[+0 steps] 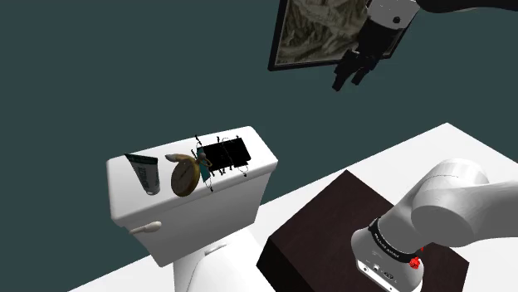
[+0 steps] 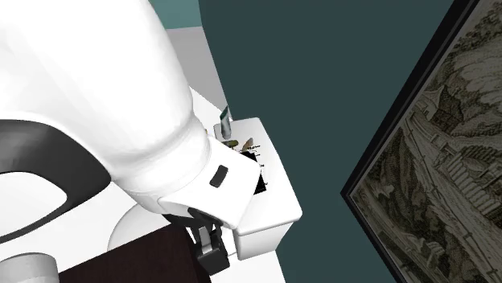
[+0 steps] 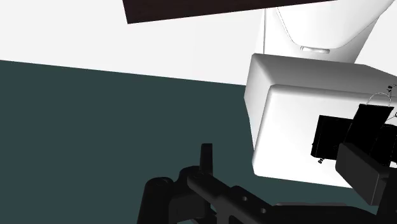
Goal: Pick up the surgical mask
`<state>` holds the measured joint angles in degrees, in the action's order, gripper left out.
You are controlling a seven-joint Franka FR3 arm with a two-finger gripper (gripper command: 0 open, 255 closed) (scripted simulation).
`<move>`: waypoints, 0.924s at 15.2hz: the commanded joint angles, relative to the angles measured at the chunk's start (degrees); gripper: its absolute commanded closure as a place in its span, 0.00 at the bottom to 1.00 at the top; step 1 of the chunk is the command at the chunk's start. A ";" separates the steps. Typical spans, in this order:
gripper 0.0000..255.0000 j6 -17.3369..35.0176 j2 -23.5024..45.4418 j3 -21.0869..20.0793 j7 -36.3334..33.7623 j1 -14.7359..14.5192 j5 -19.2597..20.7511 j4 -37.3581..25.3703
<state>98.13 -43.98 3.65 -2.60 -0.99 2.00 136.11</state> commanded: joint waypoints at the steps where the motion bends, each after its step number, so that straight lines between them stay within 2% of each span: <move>1: 0.00 0.00 0.00 0.00 0.00 0.00 0.00 0.00; 8: 0.00 8.73 8.40 -4.01 -6.11 -2.84 -5.66 1.80; 14: 0.00 16.15 17.65 -7.26 -10.49 -5.31 -10.16 0.68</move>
<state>113.05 -27.79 -3.22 -12.51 -5.95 -7.44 136.97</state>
